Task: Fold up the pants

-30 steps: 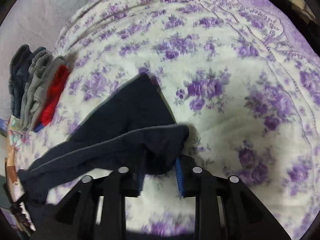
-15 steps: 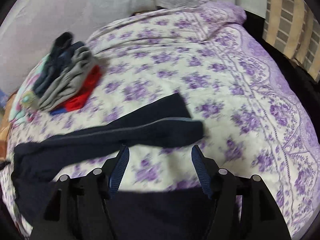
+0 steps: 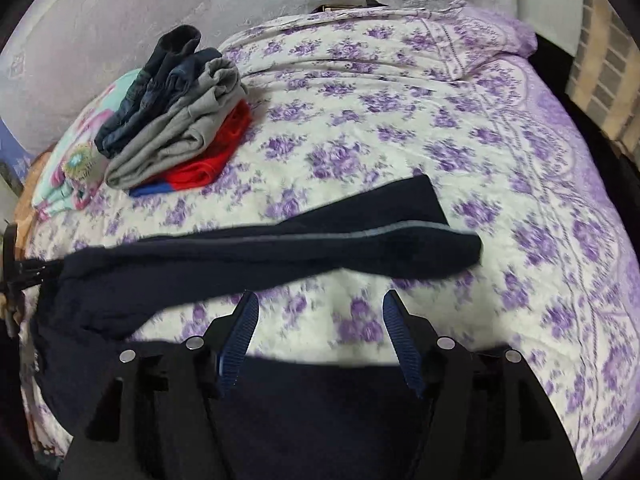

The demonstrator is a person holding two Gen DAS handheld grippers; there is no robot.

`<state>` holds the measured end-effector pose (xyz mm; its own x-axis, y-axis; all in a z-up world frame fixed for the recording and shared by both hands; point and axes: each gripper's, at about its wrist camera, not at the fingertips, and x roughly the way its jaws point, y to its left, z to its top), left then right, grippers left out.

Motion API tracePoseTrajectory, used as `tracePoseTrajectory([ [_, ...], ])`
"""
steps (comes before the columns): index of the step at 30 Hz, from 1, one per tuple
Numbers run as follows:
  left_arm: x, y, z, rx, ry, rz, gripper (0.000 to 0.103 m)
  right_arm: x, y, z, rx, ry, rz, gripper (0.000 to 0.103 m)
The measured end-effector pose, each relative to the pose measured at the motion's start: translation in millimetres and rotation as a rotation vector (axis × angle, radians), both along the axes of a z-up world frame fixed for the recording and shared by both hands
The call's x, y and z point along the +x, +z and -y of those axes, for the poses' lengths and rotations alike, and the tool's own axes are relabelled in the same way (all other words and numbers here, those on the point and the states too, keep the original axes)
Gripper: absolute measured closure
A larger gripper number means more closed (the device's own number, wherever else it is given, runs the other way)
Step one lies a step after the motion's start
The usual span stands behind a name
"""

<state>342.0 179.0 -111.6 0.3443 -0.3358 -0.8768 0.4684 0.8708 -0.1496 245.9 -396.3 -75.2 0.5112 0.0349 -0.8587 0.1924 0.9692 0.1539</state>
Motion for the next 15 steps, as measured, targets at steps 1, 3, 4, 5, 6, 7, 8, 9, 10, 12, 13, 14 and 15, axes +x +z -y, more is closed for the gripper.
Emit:
tracePoseTrajectory([
  [1,-3,5,-9,-0.043,0.022,0.018,0.097,6,-1,14,0.029,-0.033,-0.003,0.037],
  [3,-6,5,-13,-0.056,0.026,0.022,0.098,12,-4,31,0.065,-0.071,-0.010,0.037],
  [4,-9,3,-10,-0.043,0.021,0.022,0.098,17,-7,43,0.090,-0.087,-0.022,0.037],
  [5,-10,2,-8,-0.028,0.015,0.022,0.098,19,-9,47,0.088,-0.086,-0.029,0.037],
  [6,-12,0,-4,-0.011,0.010,0.023,0.098,23,-11,50,0.067,-0.068,-0.042,0.037],
  [7,-14,-1,-1,0.000,0.006,0.021,0.098,26,-12,51,0.047,-0.046,-0.055,0.036],
  [8,-15,-1,0,0.008,0.006,0.021,0.098,27,-15,53,0.031,-0.025,-0.074,0.034],
  [9,-15,0,-1,0.007,0.008,0.018,0.098,29,-19,54,0.015,-0.008,-0.098,0.030],
  [10,-16,1,-1,0.007,0.012,0.018,0.098,30,-24,56,-0.010,0.003,-0.129,0.029],
  [12,-17,1,1,0.018,0.013,0.020,0.098,31,-34,61,-0.024,0.005,-0.178,0.029],
  [13,-17,-1,3,0.028,0.012,0.021,0.098,31,-38,67,-0.002,-0.012,-0.192,0.029],
  [14,-18,-1,5,0.044,0.012,0.022,0.098,31,-41,73,0.031,-0.037,-0.204,0.029],
  [15,-19,-1,6,0.055,0.012,0.023,0.098,30,-43,79,0.062,-0.063,-0.209,0.029],
])
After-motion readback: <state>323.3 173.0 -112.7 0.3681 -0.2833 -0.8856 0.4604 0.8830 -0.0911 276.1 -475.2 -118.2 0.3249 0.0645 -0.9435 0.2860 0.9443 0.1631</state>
